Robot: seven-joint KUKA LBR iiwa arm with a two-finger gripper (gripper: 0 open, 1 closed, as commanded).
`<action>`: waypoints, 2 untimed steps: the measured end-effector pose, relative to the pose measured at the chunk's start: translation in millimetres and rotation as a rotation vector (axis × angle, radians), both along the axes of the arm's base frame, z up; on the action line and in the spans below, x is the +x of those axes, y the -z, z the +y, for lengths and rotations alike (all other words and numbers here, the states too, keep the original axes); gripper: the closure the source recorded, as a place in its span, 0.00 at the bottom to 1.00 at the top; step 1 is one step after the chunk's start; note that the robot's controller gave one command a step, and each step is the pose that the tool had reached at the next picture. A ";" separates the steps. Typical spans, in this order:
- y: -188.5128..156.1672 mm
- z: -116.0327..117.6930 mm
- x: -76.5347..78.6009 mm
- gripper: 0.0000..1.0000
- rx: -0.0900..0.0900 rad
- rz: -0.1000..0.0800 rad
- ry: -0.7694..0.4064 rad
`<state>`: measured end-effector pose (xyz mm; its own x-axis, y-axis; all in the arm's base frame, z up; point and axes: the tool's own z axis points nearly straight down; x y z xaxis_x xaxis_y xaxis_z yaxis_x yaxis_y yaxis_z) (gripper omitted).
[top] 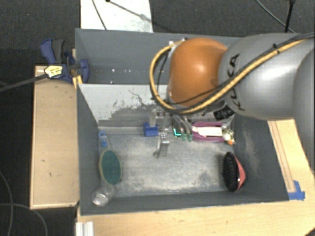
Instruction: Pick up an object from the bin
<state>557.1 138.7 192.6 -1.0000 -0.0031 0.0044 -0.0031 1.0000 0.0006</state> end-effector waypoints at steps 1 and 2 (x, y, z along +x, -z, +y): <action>45.4 -61.1 -13.9 0.00 -0.002 -0.003 -0.144; 62.5 38.6 -42.9 0.00 0.004 -0.002 -0.155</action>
Offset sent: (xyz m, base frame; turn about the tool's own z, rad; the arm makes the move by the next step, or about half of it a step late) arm -0.0139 -0.0588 -0.0445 -0.1471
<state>514.2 177.3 130.1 -0.9875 -0.1578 0.0018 -0.1578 0.9875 0.0045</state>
